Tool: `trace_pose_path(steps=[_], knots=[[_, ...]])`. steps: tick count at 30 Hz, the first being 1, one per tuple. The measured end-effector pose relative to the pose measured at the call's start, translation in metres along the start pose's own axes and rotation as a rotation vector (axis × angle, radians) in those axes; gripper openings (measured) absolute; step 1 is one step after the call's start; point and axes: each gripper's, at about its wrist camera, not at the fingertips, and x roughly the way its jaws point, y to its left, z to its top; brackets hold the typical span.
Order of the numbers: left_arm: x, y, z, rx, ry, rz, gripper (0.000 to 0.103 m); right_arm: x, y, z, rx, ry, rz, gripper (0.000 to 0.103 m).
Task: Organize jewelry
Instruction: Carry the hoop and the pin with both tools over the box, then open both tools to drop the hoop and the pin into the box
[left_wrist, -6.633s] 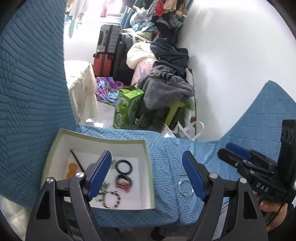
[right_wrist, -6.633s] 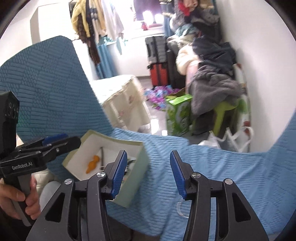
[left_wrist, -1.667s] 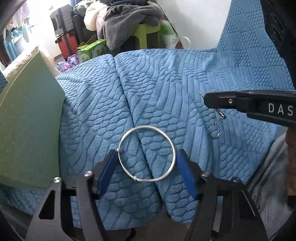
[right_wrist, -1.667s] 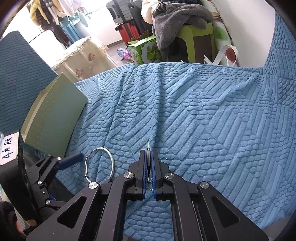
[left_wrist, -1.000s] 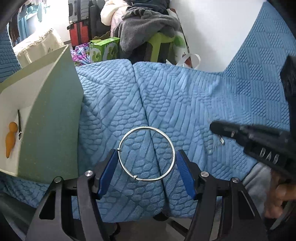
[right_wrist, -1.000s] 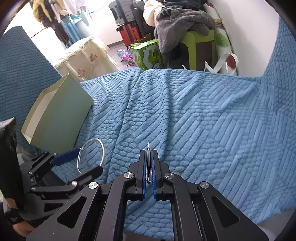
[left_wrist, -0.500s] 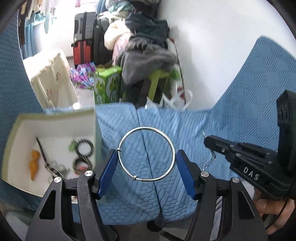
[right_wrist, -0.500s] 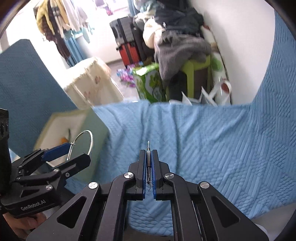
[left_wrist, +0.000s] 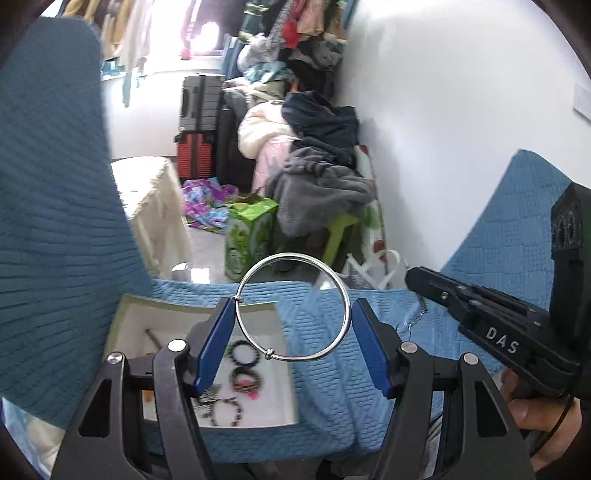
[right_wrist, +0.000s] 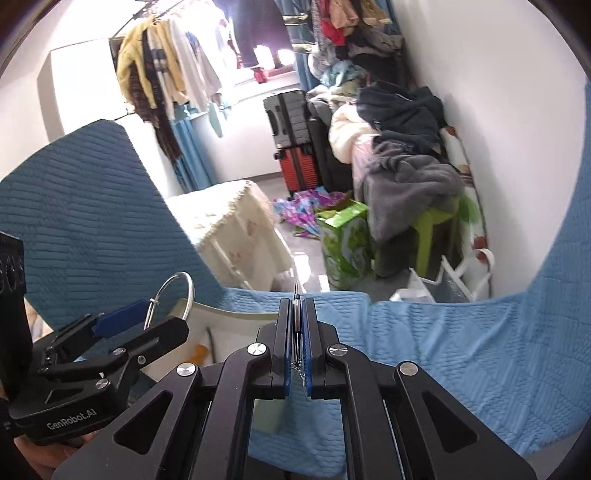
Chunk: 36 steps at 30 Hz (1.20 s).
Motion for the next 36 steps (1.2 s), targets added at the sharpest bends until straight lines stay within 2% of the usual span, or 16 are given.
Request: trace_pose_path(steps=[3,8,11,16,21,28,31,34,36], knots=[[0.0,0.033,-0.007,-0.043,0.01,0.028,0.066,0.02,0.021,-0.001,-0.013,0.025,-0.003,0.003],[0.015,0.064,-0.019,-0.084,0.04,0.063,0.066,0.057,0.046,-0.011,0.015,0.073,-0.002,0.003],[0.025,0.08,-0.026,-0.092,0.069,0.069,0.066,0.084,0.06,-0.026,-0.012,0.132,0.007,0.003],[0.049,0.105,-0.041,-0.123,0.131,0.082,0.066,0.116,0.063,-0.052,-0.024,0.216,0.004,0.003],[0.073,0.119,-0.055,-0.146,0.19,0.08,0.066,0.139,0.071,-0.07,-0.049,0.296,-0.013,0.003],[0.097,0.127,-0.065,-0.158,0.252,0.078,0.066,0.159,0.073,-0.08,-0.057,0.346,-0.044,0.004],[0.095,0.126,-0.064,-0.154,0.252,0.08,0.066,0.158,0.069,-0.079,-0.045,0.35,-0.044,0.009],[0.092,0.124,-0.058,-0.142,0.248,0.097,0.067,0.15,0.07,-0.073,-0.052,0.338,-0.032,0.027],[0.085,0.122,-0.054,-0.139,0.237,0.119,0.081,0.141,0.07,-0.068,-0.054,0.316,-0.027,0.031]])
